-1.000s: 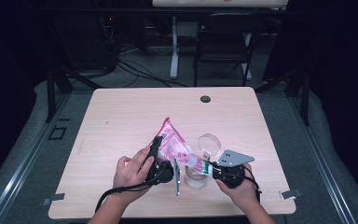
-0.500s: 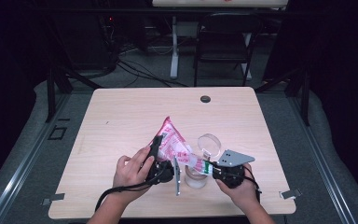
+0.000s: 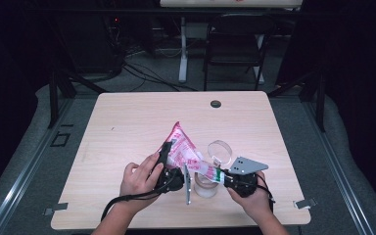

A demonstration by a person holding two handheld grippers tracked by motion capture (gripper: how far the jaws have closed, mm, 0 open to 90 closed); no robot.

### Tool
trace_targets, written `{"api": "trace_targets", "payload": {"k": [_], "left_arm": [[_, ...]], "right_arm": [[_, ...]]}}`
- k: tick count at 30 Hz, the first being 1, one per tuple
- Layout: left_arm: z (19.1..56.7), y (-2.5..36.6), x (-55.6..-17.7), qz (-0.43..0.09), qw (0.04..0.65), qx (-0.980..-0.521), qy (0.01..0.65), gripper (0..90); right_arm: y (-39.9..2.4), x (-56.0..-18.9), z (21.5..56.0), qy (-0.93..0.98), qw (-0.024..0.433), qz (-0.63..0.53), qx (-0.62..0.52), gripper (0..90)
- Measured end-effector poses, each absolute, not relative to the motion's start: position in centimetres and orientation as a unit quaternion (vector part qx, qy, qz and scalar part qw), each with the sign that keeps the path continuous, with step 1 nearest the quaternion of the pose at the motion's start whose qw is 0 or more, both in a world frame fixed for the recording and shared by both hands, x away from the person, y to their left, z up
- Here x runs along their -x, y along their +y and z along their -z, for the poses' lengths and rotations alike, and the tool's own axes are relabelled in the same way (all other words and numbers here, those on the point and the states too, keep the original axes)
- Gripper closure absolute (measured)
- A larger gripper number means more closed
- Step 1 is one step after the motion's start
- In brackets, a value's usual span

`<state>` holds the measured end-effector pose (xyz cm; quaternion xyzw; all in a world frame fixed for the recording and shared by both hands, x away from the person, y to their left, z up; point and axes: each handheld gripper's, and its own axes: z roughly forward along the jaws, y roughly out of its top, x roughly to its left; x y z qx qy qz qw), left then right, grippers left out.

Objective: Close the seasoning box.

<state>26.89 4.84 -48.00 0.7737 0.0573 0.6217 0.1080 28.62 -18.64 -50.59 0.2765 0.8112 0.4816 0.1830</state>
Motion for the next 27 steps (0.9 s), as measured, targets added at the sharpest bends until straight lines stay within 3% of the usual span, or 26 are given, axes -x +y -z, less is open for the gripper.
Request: {"api": "trace_targets", "payload": {"k": [27], "left_arm": [[47.7, 4.45, -26.82, -0.627, 0.104, -0.77, 0.048, 59.9]], "right_arm": [[-18.62, -28.69, 50.67, 0.811, 0.184, -0.48, -0.279, 90.0]]}}
